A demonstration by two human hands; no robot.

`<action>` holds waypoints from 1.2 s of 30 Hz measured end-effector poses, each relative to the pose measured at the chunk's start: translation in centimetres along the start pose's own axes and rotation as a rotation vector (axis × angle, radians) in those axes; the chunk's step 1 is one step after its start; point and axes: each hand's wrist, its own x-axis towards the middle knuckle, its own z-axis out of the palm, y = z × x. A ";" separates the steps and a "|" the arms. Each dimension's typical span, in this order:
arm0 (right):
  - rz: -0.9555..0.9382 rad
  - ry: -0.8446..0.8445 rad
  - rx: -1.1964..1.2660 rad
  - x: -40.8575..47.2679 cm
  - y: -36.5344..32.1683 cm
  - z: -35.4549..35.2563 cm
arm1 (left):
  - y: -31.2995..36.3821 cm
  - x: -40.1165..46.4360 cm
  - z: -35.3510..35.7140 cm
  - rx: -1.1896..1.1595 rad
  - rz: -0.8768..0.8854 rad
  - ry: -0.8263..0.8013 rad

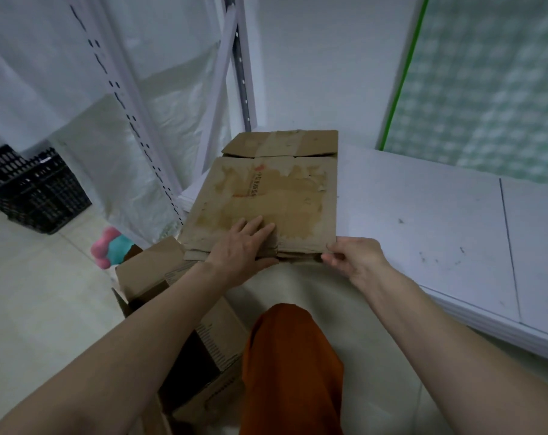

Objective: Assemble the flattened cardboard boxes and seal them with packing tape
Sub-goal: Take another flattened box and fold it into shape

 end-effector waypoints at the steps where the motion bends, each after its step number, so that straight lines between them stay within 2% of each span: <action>1: 0.012 -0.034 0.017 -0.1 -0.3 -0.2 | 0.2 -0.1 0.0 -0.009 -0.006 0.010; 4: -0.023 -0.110 0.011 -0.5 -1.6 -0.4 | 1.0 -0.3 -0.3 -0.091 -0.026 0.119; 9: -0.148 -0.219 0.064 -1.3 -4.6 -0.9 | 2.1 0.5 -3.0 -0.173 0.001 0.393; 11: -0.227 -0.162 0.034 -1.5 -5.5 -1.7 | 2.9 0.8 -4.7 -0.199 0.020 0.530; 13: -0.308 -0.023 -0.009 -1.5 -6.4 -2.9 | 3.9 1.0 -6.6 -0.225 0.032 0.666; 15: -0.306 0.027 0.046 -1.5 -7.1 -4.1 | 4.8 0.9 -8.5 -0.294 0.032 0.786; 19: -0.255 -0.094 0.204 -2.4 -8.9 -5.4 | 7.5 0.3 -12.6 -0.524 0.066 0.906; 23: -0.374 -0.169 0.300 -4.5 -12.2 -6.8 | 12.7 0.0 -14.7 -0.657 0.207 1.073; 26: -0.499 -0.179 0.284 -6.5 -14.5 -8.8 | 16.7 -0.4 -14.1 -0.893 0.187 1.019; 30: -0.589 -0.168 0.197 -8.0 -16.3 -11.8 | 22.5 -2.2 -12.4 -1.180 0.057 0.786; 33: -0.614 -0.155 0.077 -8.5 -16.5 -13.5 | 26.0 -3.3 -10.5 -1.187 0.250 0.694; 36: -0.701 -0.159 -0.004 -9.1 -15.5 -14.4 | 27.9 -3.8 -8.9 -1.113 0.358 0.490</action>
